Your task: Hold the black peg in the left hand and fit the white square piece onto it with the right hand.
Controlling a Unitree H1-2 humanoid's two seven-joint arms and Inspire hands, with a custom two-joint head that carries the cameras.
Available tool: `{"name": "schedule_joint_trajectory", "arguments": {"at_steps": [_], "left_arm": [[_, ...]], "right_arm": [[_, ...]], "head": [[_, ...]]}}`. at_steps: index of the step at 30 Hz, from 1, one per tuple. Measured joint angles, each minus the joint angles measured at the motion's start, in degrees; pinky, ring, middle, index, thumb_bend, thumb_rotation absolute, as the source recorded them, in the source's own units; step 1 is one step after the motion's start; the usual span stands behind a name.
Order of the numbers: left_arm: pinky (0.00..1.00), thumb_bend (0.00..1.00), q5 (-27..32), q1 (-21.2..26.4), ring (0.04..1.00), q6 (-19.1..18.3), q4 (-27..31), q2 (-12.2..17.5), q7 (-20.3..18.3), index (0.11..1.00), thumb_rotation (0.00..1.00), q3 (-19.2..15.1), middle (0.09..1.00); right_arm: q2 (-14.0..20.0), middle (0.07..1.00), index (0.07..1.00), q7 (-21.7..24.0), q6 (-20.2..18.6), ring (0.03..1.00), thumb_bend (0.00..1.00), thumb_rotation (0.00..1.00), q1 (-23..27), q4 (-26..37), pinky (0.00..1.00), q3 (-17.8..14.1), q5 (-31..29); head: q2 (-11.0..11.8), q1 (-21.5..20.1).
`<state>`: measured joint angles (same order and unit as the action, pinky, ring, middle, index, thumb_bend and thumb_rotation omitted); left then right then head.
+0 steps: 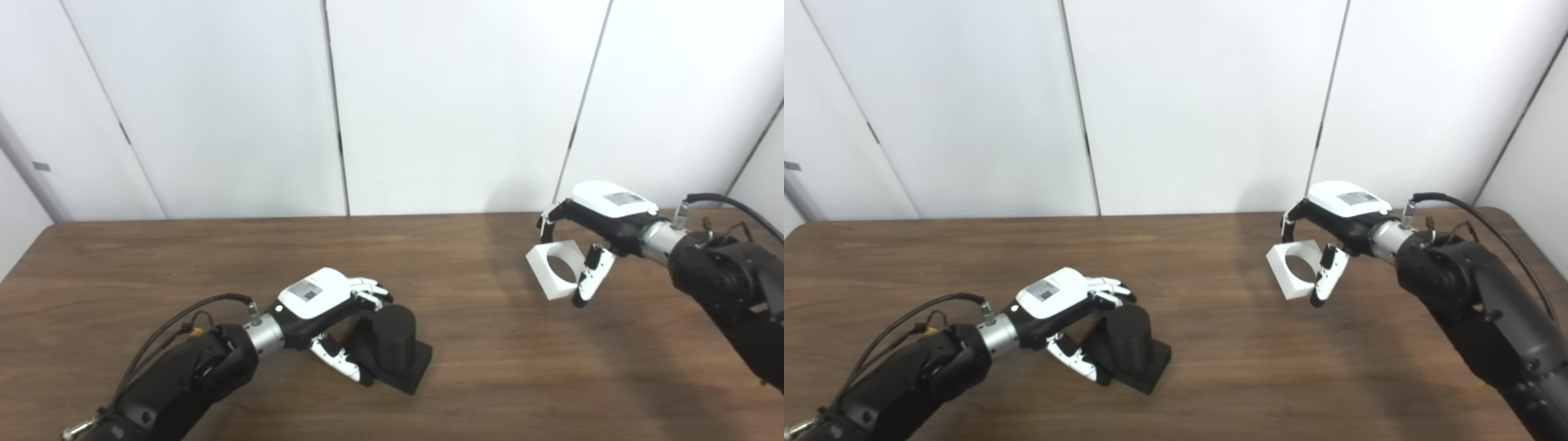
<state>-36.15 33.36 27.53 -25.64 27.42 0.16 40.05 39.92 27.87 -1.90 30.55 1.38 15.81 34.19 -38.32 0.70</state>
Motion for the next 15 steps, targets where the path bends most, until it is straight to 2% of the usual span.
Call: {"name": "schedule_joint_trajectory", "arguments": {"at_steps": [7, 15], "left_arm": [[0.77, 0.52, -0.13, 0.06, 0.888, 0.0, -0.44, -0.46, 0.0, 0.49, 0.07, -0.18, 0.842], [0.76, 0.52, -0.58, 0.26, 0.877, 0.01, -0.83, -0.81, 0.22, 0.489, 0.07, -0.19, 0.837]], "right_arm": [[-1.96, 0.765, 0.477, 1.97, 1.49, 0.799, 0.52, 0.13, -0.08, 5.28, 0.71, 0.65, -0.86], [-5.11, 0.769, 0.477, 3.46, 2.31, 0.804, 0.52, 0.14, 0.01, 9.34, 0.74, 1.11, -0.81]], "head": [[0.0, 0.0], [0.0, -0.09]]}}
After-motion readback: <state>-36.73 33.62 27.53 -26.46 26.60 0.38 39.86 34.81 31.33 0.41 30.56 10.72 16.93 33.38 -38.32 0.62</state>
